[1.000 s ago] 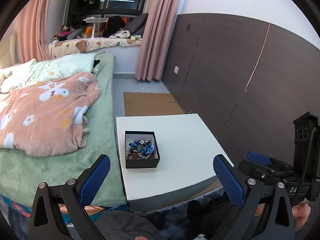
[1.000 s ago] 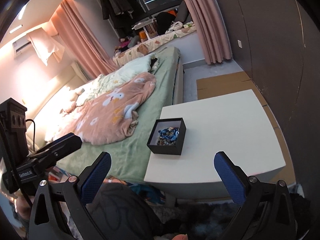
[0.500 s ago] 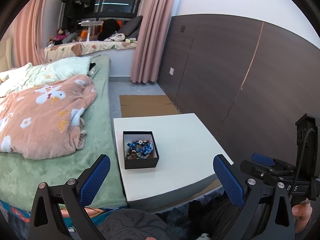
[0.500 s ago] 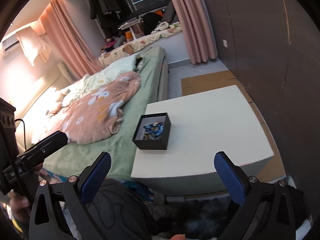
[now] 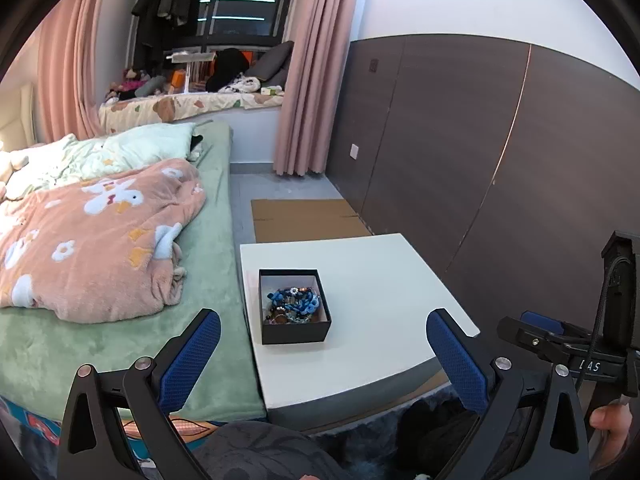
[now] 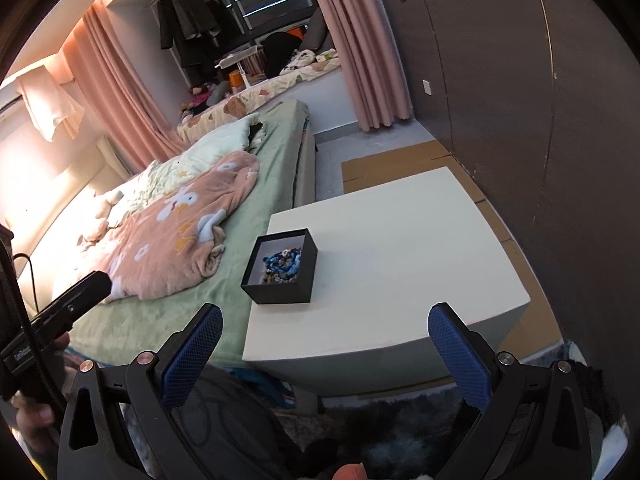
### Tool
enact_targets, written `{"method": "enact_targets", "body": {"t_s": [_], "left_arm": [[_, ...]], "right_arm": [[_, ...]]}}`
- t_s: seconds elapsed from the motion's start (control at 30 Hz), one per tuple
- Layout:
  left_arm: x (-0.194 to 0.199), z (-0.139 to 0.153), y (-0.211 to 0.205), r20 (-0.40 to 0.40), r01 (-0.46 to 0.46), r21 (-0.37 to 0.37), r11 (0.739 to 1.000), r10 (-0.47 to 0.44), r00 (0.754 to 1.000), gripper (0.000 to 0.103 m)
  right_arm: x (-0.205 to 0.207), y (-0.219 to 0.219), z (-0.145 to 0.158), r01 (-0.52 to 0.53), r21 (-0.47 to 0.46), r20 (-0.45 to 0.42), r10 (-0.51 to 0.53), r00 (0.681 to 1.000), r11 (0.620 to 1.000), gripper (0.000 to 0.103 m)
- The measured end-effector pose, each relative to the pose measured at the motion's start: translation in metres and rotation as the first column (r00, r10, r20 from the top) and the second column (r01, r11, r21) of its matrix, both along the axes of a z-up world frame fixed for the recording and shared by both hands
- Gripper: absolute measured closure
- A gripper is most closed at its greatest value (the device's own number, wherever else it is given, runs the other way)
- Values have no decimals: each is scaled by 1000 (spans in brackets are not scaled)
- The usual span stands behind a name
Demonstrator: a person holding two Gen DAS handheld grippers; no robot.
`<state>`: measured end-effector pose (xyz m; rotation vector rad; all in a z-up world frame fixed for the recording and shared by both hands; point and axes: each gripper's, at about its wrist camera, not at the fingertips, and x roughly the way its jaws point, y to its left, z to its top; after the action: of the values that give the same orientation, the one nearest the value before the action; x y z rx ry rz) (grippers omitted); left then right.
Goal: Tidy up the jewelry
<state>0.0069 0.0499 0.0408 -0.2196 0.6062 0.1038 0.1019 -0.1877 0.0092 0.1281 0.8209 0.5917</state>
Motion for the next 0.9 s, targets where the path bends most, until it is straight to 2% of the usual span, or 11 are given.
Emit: {"method": "enact_targets", "body": {"t_s": [0.43, 0.6, 0.9], "left_arm": [[-12, 4, -7, 21, 5, 9, 1000, -5, 1000, 0], [-19, 13, -11, 45, 2, 16, 1000, -2, 999, 0], [-13, 17, -19, 45, 10, 46, 999, -12, 999, 0]], "right_arm": [[-3, -12, 1, 32, -10, 6, -32, 999, 999, 0], [-8, -11, 11, 20, -27, 28, -19, 999, 999, 0], [-12, -16, 17, 18, 0, 44, -18, 999, 1000, 0]]}}
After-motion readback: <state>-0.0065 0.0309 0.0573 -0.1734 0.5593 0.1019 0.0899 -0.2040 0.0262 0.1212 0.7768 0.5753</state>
